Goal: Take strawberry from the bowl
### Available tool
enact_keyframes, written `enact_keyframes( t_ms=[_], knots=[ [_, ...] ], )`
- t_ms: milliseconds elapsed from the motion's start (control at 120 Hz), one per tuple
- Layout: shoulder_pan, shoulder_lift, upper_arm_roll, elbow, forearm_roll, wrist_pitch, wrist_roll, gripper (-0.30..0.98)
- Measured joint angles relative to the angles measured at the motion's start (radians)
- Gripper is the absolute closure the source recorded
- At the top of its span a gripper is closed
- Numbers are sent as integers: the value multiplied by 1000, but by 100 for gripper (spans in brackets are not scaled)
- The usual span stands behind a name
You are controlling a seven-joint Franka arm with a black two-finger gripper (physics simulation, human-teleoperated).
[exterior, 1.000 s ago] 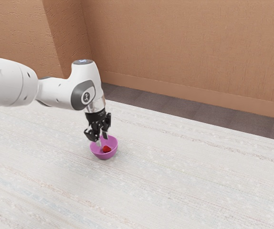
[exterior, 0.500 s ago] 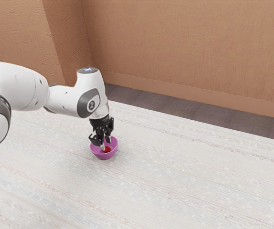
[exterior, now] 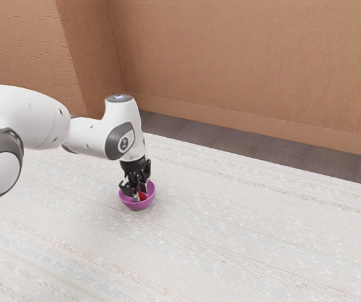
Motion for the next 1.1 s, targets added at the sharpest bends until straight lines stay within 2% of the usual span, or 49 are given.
enact_keyframes(
  t_ms=[1100],
  knots=[
    [6, 22, 0, 31, 3, -4, -10, 59]
  ],
)
